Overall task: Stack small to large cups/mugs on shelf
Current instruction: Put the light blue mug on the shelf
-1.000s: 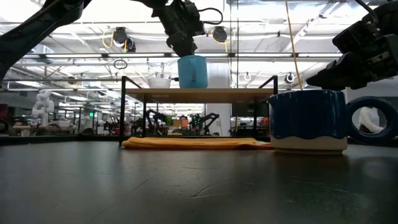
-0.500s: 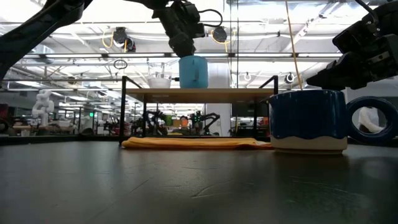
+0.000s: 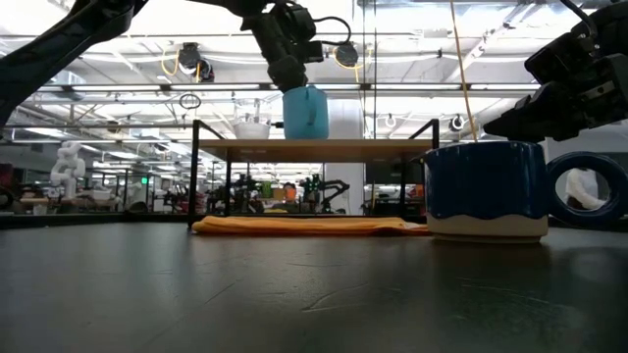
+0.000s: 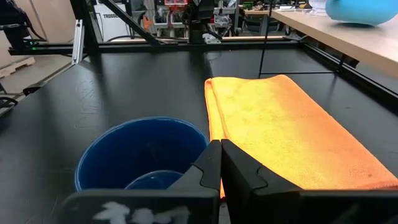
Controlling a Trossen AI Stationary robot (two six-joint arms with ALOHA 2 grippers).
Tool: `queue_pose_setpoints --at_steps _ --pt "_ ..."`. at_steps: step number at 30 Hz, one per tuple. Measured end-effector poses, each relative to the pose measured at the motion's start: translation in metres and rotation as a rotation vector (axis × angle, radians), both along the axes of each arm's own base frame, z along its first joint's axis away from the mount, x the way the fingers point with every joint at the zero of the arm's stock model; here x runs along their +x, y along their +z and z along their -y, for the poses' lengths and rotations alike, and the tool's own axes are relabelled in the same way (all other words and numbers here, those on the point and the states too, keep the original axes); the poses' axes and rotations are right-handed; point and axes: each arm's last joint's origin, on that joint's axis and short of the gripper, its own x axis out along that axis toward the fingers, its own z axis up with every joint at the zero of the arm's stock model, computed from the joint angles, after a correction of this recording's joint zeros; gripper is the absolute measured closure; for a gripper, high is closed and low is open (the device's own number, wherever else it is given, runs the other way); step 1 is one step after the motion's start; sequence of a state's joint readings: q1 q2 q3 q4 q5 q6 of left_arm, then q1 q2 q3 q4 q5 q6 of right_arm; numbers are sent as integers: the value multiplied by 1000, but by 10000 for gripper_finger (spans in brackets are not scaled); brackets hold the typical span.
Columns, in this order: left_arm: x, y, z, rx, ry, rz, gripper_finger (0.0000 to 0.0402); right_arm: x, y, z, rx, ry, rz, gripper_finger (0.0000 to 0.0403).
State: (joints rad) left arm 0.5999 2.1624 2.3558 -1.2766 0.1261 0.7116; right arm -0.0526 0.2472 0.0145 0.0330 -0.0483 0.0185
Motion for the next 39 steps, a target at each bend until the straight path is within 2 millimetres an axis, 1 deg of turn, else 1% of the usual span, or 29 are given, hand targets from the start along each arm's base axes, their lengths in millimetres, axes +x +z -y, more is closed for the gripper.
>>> queue_pose_setpoints --at_steps 4,11,20,39 --pt "0 0 0 2 -4 0 374 0 0 0 0 0 0 403" --pt "6 0 8 30 -58 -10 374 0 0 0 0 0 0 403" --pt "8 2 14 65 -71 -27 373 0 0 0 0 1 -1 403" --pt "9 3 15 86 -156 -22 373 0 -1 0 5 0 -7 403"
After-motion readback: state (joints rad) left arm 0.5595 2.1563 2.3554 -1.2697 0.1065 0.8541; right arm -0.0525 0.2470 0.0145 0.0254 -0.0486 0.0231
